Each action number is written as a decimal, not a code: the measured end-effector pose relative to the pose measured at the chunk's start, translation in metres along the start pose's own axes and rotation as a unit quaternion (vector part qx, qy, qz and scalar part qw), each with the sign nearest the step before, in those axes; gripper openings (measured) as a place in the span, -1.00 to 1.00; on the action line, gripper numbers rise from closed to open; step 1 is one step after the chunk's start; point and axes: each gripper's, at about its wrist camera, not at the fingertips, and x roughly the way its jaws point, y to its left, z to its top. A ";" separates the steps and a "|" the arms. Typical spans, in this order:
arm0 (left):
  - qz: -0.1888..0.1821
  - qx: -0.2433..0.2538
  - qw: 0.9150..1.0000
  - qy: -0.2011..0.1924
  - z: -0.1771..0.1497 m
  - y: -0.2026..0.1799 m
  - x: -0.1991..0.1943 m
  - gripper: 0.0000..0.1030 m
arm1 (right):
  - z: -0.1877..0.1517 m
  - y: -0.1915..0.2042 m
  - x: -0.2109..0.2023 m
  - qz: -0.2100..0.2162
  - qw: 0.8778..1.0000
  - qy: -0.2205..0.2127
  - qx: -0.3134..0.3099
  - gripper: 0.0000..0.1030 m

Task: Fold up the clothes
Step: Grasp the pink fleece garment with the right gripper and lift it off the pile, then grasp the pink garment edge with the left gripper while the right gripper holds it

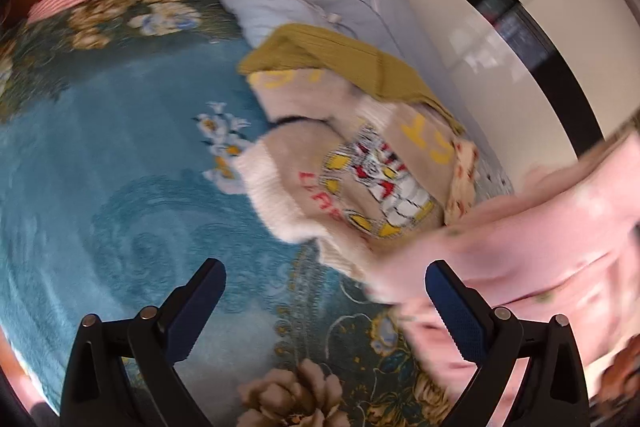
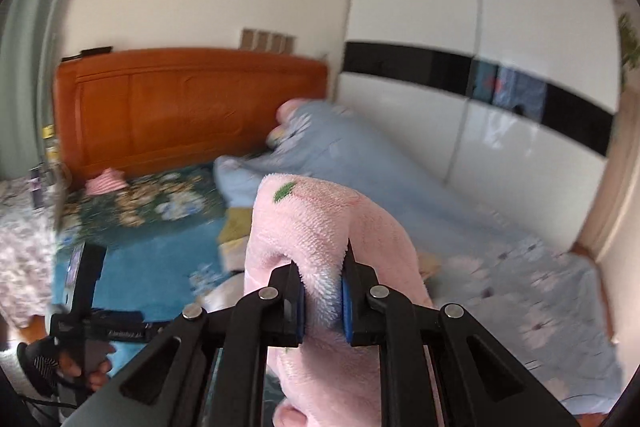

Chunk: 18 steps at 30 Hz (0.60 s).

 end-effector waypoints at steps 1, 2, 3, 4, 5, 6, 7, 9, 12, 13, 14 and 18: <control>0.004 -0.016 1.000 -0.004 0.003 0.011 -0.003 0.97 | -0.011 0.010 0.017 0.015 1.000 0.020 0.001 -0.72; 0.007 -0.031 0.999 -0.006 0.005 0.021 -0.006 0.97 | -0.022 0.020 0.033 0.030 0.999 0.039 0.001 -0.72; 0.011 -0.043 0.999 -0.008 0.007 0.031 -0.009 0.97 | -0.033 0.030 0.050 0.045 0.997 0.059 0.002 -0.72; 0.016 -0.051 0.999 -0.007 0.007 0.038 -0.009 0.97 | -0.045 0.040 0.067 0.061 0.995 0.082 0.003 -0.72; 0.021 -0.057 0.998 -0.005 0.007 0.045 -0.009 0.97 | -0.064 0.055 0.086 0.081 0.989 0.120 0.008 -0.72; 0.025 -0.063 0.998 -0.002 0.007 0.051 -0.008 0.97 | -0.082 0.070 0.105 0.102 0.982 0.159 0.012 -0.72; 0.030 -0.068 0.997 0.004 0.006 0.055 -0.006 0.97 | -0.101 0.084 0.122 0.121 0.974 0.193 0.014 -0.72; 0.033 -0.077 0.996 0.020 0.003 0.060 0.003 0.97 | -0.127 0.110 0.134 0.154 0.963 0.221 0.000 -0.72; 0.031 -0.069 0.996 0.043 -0.003 0.052 0.019 0.97 | -0.151 0.139 0.139 0.216 0.938 0.272 -0.012 -0.52; 0.034 -0.062 0.996 0.051 -0.005 0.047 0.025 0.97 | -0.154 0.144 0.135 0.226 0.934 0.275 -0.025 -0.48; 0.041 -0.049 0.996 0.060 -0.008 0.040 0.030 0.97 | -0.154 0.144 0.127 0.236 0.932 0.273 -0.034 -0.47; 0.047 -0.016 0.995 0.089 -0.015 0.019 0.047 0.97 | -0.155 0.100 0.099 0.262 0.928 0.262 0.038 -0.04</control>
